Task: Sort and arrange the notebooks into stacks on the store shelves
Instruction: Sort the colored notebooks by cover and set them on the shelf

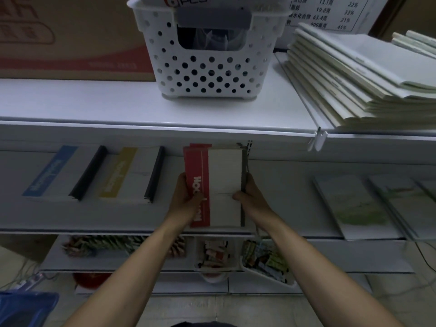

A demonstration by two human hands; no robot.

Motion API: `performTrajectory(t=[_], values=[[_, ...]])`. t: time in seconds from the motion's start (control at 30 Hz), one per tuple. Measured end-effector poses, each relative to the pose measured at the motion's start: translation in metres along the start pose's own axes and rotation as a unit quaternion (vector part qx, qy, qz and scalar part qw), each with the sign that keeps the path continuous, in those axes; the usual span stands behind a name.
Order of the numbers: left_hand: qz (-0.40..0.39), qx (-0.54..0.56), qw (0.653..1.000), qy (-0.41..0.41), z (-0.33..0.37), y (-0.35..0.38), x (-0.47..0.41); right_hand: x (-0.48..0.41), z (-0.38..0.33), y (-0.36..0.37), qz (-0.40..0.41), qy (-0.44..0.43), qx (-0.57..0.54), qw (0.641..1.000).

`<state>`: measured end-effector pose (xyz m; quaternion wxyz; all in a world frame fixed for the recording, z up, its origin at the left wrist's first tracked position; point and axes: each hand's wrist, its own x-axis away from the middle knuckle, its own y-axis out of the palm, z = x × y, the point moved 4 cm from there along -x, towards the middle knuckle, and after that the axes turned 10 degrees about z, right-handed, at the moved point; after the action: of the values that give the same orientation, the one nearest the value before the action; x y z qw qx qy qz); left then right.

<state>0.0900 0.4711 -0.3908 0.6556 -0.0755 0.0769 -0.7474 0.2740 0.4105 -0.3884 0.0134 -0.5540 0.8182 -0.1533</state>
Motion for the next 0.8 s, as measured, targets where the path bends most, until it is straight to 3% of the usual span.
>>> performTrajectory(t=[0.13, 0.23, 0.33, 0.47, 0.73, 0.8], values=[[-0.052, -0.073, 0.988, -0.13, 0.001, -0.011, -0.021, -0.011, 0.001, 0.004, -0.013, 0.102, 0.008, 0.995], [-0.083, -0.195, 0.968, -0.137, -0.008, -0.007, -0.038, -0.024, 0.013, 0.017, 0.019, 0.126, 0.088, 0.988], [-0.102, -0.234, 0.956, -0.142, -0.017, -0.002, -0.052, -0.035, 0.021, 0.028, 0.046, 0.145, 0.121, 0.981], [-0.106, -0.306, 0.938, -0.125, -0.019, 0.003, -0.059, -0.033, 0.008, 0.035, 0.082, 0.129, 0.164, 0.975], [-0.124, -0.399, 0.905, -0.084, -0.012, 0.008, -0.059, -0.035, -0.005, 0.038, 0.073, 0.049, 0.323, 0.942], [-0.099, -0.423, 0.898, -0.069, -0.015, 0.006, -0.06, -0.033, -0.005, 0.039, 0.091, 0.039, 0.338, 0.936]])
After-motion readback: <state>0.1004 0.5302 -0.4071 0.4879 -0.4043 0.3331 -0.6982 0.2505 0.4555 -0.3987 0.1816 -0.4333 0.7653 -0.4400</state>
